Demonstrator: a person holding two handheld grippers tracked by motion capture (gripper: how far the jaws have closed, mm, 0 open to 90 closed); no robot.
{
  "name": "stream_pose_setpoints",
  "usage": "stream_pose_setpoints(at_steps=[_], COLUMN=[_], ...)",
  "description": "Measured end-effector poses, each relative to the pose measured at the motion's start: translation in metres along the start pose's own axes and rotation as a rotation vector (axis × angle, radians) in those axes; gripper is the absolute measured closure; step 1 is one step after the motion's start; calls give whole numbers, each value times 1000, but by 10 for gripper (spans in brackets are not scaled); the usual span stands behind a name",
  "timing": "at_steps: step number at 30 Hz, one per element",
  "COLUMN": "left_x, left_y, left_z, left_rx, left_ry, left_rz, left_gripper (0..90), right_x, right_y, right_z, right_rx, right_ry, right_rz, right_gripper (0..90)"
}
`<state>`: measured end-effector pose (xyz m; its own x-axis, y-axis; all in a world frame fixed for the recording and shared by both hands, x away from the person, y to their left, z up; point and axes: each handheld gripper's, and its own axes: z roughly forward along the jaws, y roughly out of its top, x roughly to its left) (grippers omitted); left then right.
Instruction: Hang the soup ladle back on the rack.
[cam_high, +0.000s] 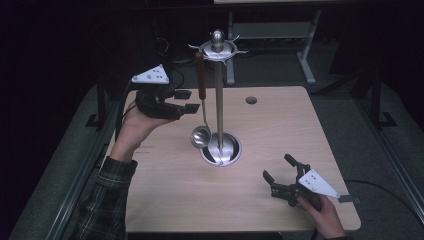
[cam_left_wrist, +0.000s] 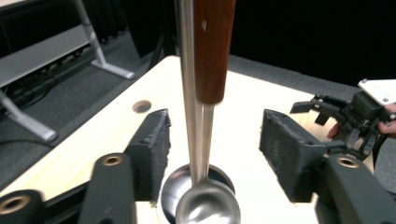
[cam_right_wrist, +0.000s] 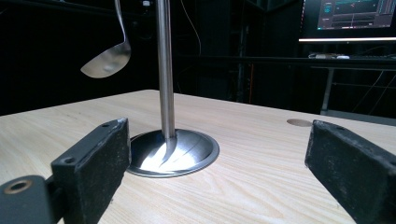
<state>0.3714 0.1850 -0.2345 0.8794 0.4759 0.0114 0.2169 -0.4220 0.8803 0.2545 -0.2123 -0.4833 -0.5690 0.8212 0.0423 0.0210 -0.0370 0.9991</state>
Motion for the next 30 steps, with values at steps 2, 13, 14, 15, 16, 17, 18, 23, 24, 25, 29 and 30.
stream_pose_setpoints(at_steps=[2,13,14,15,16,17,18,23,24,25,29,30], left_x=[-1,-2,-2,-3,-3,-4,-5,-9,-10,-11,-14,-14], left_y=[-5,-44,-50,-54,-59,-64,-71,-98,-103,-108,-129,-133], left_z=[-3,-11,-11,-11,-11,-11,-11,-12,-12,-13,-16,-16], left_rx=[13,59,67,72,81,86,95,111,113,118,147,150], left_ry=[11,84,90,96,100,104,111,125,128,130,149,149], left_rz=[-10,-48,-54,-55,-55,-61,-62,-79,-81,-83,-86,-89], left_gripper=[368,240,231,219,211,206,198,174,171,169,161,158], right_x=[0,0,0,0,0,0,0,0,0,0,1,0], right_y=[0,0,0,0,0,0,0,0,0,0,0,0], right_z=[0,0,0,0,0,1,1,1,1,1,1,1], right_rx=[-1,-1,-1,-1,-1,-1,-1,0,0,-1,0,-1], right_ry=[0,-1,-2,-2,-2,-2,-2,-5,-5,-5,-5,-6], right_rz=[0,-3,-2,-1,-1,-2,-2,-3,-3,-3,-2,-5], right_gripper=[63,63,63,63,63,63,63,63,63,63,63,63])
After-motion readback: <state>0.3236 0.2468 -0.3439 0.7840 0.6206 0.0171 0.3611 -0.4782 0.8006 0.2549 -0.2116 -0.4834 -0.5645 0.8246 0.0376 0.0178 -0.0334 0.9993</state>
